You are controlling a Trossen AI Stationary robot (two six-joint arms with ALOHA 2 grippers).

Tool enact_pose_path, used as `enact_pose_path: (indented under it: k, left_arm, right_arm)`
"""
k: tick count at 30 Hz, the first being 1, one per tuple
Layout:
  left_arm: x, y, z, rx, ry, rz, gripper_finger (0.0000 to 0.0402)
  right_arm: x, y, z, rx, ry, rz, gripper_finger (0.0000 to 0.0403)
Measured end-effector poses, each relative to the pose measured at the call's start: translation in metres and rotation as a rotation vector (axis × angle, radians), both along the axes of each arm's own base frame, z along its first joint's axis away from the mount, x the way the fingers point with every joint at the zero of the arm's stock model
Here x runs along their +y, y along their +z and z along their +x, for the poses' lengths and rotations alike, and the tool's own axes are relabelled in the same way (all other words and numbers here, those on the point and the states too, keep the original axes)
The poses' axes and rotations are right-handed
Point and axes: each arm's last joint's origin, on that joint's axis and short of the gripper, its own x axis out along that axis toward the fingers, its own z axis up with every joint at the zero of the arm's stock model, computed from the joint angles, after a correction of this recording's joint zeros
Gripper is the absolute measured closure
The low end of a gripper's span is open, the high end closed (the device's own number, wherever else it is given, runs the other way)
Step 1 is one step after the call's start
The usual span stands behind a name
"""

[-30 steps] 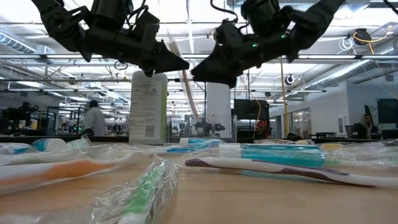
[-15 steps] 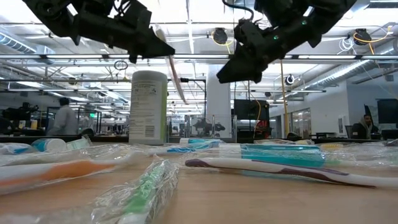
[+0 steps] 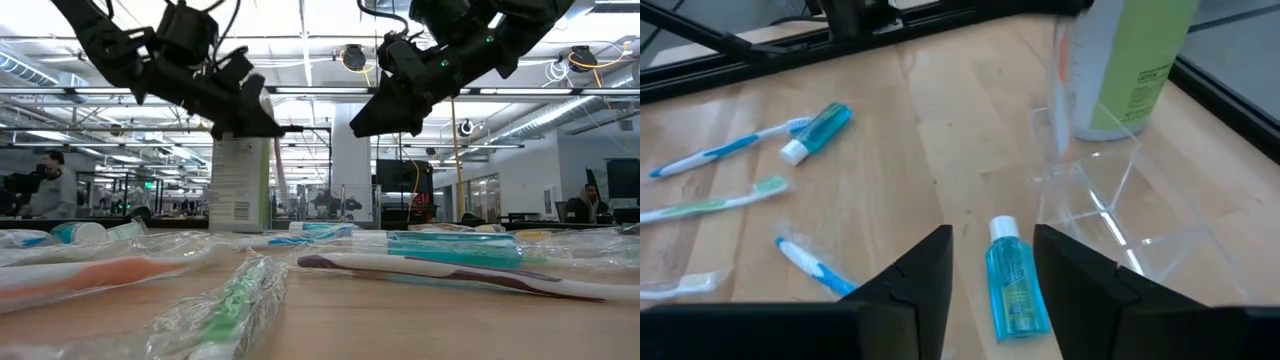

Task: Pick & Place toothbrushing station
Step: Put the orange toothbrush into the transparent organizer

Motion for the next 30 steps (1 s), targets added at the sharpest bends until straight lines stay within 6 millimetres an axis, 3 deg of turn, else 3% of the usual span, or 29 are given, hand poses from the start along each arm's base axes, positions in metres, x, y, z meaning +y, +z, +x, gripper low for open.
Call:
enact_pose_path:
  k: [7, 15, 22, 30]
  left_arm:
    - [0.001, -0.009, 0.002, 0.061, -0.001, 0.016, 0.0314]
    - [0.002, -0.011, -0.001, 0.099, 0.064, 0.027, 0.0265]
    - [-0.002, 0.009, -0.015, 0.119, 0.087, 0.076, 0.0253]
    - [-0.022, 0.039, -0.041, 0.124, 0.034, 0.106, 0.0252]
  right_arm:
    - [0.000, 0.000, 0.000, 0.003, 0.002, 0.002, 0.0273]
    - [0.000, 0.000, 0.000, 0.003, 0.003, 0.002, 0.0273]
    - [0.000, -0.001, 0.000, 0.013, 0.003, 0.003, 0.0273]
    - [0.000, -0.002, -0.001, 0.016, 0.003, 0.004, 0.0273]
